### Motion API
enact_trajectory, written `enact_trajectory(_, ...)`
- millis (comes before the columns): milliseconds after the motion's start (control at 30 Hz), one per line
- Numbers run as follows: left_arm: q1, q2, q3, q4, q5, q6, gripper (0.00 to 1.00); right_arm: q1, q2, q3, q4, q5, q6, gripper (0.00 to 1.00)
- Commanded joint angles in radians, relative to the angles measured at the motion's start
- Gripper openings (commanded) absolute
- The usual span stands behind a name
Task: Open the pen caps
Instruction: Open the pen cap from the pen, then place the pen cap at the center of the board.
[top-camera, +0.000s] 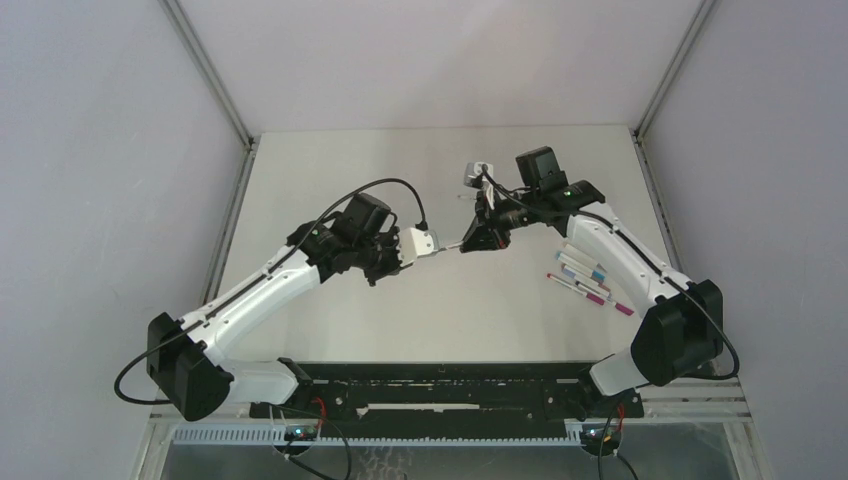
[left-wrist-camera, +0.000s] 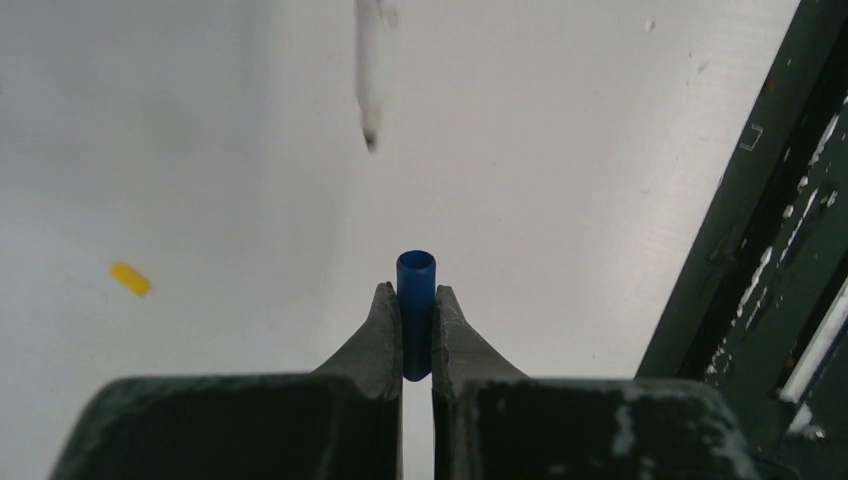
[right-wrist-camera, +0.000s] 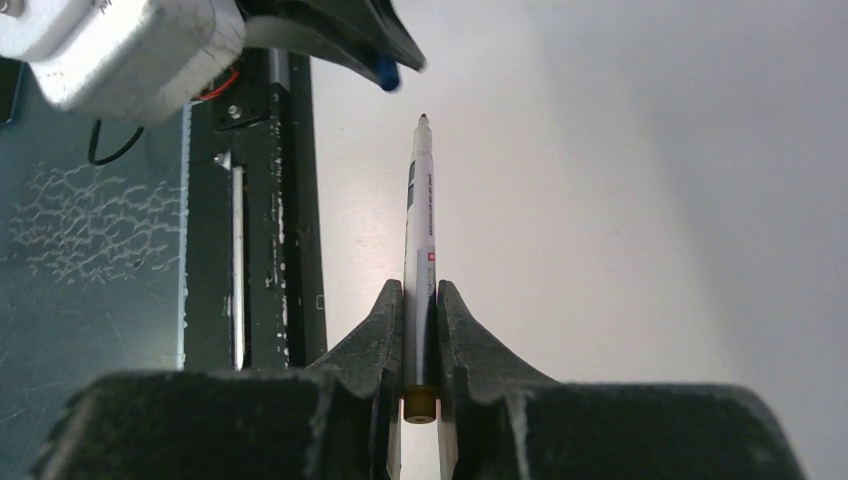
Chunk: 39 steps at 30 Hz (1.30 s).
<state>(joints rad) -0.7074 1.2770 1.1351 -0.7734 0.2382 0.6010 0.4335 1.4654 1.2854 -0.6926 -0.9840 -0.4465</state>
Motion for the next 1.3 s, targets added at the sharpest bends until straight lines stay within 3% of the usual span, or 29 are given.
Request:
enact_trajectory(0,0.008,-0.027,-0.016,-0.075,-0.028,-0.005,0.00,-0.020,-0.020,0.035,-0.042,0.020,-0.023,0.00)
enact_trajectory(233,0.008,-0.044,-0.009,-0.107,0.034,0.019,0.00,-0.022,-0.041,0.035,-0.059,0.036,-0.055,0.00)
enact_trajectory(633,0.026,-0.047,-0.029,-0.044,-0.042,-0.014,0.00,-0.074,-0.056,0.035,-0.030,-0.005,0.003,0.00)
enact_trajectory(933,0.116,0.005,-0.022,0.032,-0.106,-0.093,0.00,-0.192,-0.071,-0.021,0.162,0.015,0.217,0.00)
enact_trajectory(1267,0.254,0.165,-0.051,0.067,-0.167,-0.111,0.00,-0.225,-0.056,-0.026,0.185,0.020,0.256,0.00)
